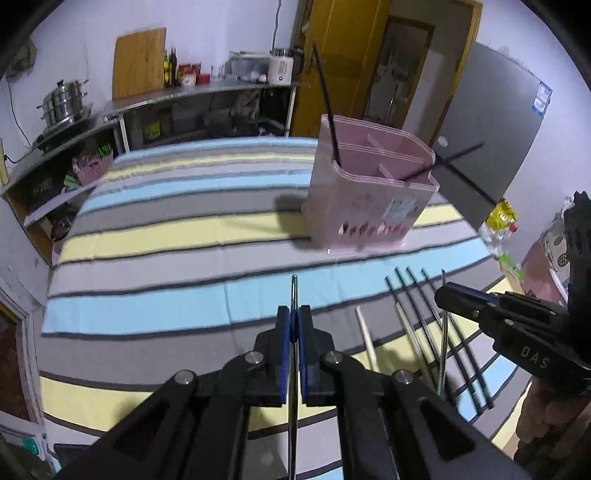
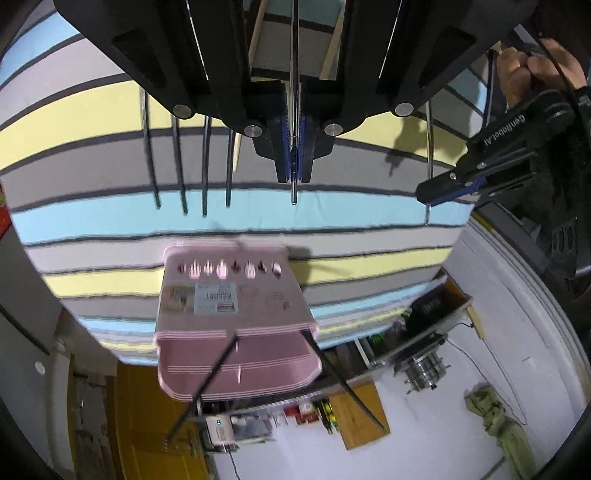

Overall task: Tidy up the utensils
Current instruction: 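Lift both held metal chopsticks and carry them over the pink basket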

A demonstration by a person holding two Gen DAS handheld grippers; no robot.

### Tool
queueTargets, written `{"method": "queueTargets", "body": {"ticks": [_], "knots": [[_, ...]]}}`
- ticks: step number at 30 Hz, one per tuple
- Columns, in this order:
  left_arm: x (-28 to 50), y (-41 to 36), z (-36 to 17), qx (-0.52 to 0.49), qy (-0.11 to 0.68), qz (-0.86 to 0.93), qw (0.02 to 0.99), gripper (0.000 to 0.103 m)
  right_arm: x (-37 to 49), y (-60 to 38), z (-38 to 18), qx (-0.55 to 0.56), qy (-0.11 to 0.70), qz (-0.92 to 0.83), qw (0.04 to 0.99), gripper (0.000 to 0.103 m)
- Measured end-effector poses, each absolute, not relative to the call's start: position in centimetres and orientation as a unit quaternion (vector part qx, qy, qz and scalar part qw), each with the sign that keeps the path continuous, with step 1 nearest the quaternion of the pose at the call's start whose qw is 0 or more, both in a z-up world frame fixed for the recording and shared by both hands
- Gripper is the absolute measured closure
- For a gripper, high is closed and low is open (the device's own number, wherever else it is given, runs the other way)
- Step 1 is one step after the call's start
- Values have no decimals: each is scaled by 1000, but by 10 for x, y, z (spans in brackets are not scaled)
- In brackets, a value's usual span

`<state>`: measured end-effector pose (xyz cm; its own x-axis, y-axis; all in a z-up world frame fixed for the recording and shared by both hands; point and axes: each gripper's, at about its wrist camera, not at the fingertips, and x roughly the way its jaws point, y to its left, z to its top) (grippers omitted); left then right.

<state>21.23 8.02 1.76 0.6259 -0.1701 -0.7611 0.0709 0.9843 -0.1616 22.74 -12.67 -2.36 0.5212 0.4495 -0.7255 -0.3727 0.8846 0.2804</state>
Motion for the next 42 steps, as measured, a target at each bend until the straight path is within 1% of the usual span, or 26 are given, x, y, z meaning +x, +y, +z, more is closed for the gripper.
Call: {"method": "queueTargets", "body": {"ticks": [9, 17, 28, 36, 42], "knots": [[200, 85, 55, -62, 392, -71, 915, 98, 214, -139, 15, 39, 390, 237, 889, 99], [187, 84, 62, -67, 384, -75, 918, 98, 202, -145, 28, 37, 374, 239, 895, 99], [175, 79, 61, -64, 390, -74, 916, 98, 190, -148, 32, 28, 367, 245, 897, 99], [183, 76, 74, -83, 384, -86, 916, 99, 193, -154, 47, 33, 349, 246, 903, 99], [204, 67, 88, -93, 373, -96, 918, 99, 209, -164, 62, 42, 333, 237, 912, 99]]}}
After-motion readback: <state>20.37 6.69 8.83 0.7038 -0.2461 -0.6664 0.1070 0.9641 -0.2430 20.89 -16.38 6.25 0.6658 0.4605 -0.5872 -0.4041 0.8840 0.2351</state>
